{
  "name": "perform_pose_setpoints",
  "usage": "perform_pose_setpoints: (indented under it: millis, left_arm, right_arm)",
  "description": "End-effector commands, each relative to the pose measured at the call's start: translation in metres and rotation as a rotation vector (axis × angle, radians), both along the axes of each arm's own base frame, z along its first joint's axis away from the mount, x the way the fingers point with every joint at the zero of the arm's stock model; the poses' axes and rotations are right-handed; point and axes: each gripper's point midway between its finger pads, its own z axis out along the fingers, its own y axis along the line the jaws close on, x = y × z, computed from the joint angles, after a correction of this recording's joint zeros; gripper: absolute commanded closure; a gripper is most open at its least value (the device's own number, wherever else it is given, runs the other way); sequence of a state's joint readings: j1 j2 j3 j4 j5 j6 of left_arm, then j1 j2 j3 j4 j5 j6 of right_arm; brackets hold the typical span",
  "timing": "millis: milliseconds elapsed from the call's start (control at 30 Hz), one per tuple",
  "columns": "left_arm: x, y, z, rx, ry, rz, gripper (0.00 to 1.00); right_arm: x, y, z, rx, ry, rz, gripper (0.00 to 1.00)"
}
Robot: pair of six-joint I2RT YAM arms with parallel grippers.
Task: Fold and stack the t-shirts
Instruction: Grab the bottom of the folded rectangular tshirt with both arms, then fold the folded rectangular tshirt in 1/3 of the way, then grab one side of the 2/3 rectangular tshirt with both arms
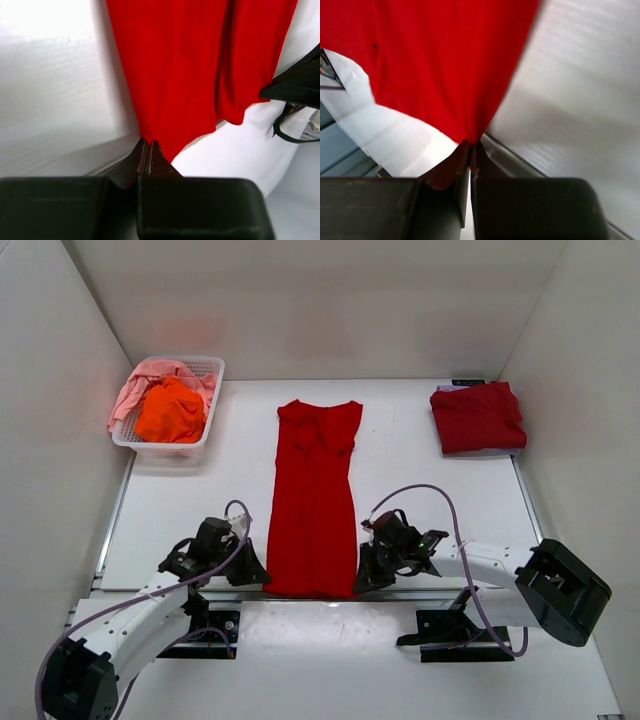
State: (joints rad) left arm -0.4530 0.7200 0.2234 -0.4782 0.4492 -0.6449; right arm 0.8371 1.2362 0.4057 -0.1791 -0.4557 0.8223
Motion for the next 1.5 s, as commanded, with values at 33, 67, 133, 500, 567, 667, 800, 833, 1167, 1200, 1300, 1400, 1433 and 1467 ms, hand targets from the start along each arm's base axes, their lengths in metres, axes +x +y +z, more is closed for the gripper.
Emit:
perform_pose_setpoints:
  millis: [33, 67, 133, 500, 567, 667, 800, 833, 1167, 1200, 1300, 1400, 1433, 1467]
  left_arm:
    - [-0.007, -0.001, 0.007, -0.023, 0.067, 0.001, 1.00]
    - [0.004, -0.002, 0.016, -0.036, 0.040, 0.012, 1.00]
    - [0.023, -0.007, 0.030, -0.053, 0.039, 0.016, 1.00]
    - [0.205, -0.006, 0.087, -0.059, -0.129, 0.137, 1.00]
    - [0.236, -0.009, 0.073, -0.064, -0.101, 0.159, 1.00]
    - [0.278, -0.010, 0.064, -0.072, -0.121, 0.183, 0.59]
    - [0.301, -0.012, 0.064, -0.165, -0.124, 0.205, 0.55]
    - [0.301, -0.007, 0.062, -0.165, -0.118, 0.227, 0.48]
    - [0.201, 0.013, 0.034, -0.025, -0.090, 0.214, 0.36]
    - [0.189, 0.017, 0.027, 0.016, -0.088, 0.217, 0.36]
    - [0.167, 0.023, 0.009, 0.105, -0.097, 0.228, 0.33]
    - [0.158, 0.019, 0.000, 0.098, -0.089, 0.268, 0.33]
    - [0.162, 0.019, 0.001, 0.095, -0.100, 0.275, 0.32]
    - [0.161, 0.017, -0.004, 0.108, -0.089, 0.267, 0.33]
  right_arm:
    - [0.010, 0.007, 0.027, 0.045, -0.006, 0.051, 1.00]
    - [0.018, 0.008, 0.033, 0.055, -0.017, 0.046, 1.00]
    - [0.031, 0.012, 0.044, 0.064, -0.028, 0.074, 1.00]
    - [0.204, -0.004, 0.079, 0.083, -0.160, -0.027, 1.00]
    - [0.249, -0.006, 0.077, 0.065, -0.185, -0.050, 1.00]
    - [0.296, -0.018, 0.068, 0.036, -0.208, -0.100, 0.97]
    - [0.325, -0.029, 0.065, 0.005, -0.264, -0.171, 0.63]
    - [0.324, -0.032, 0.066, 0.000, -0.265, -0.180, 0.60]
    - [0.223, -0.033, 0.046, 0.007, -0.232, -0.202, 0.48]
    - [0.212, -0.033, 0.042, 0.012, -0.220, -0.219, 0.48]
    - [0.185, -0.028, 0.026, 0.011, -0.183, -0.219, 0.46]
    - [0.176, -0.018, 0.017, 0.033, -0.171, -0.219, 0.46]
    - [0.177, -0.019, 0.015, 0.033, -0.165, -0.232, 0.46]
    - [0.176, -0.016, 0.010, 0.031, -0.152, -0.222, 0.46]
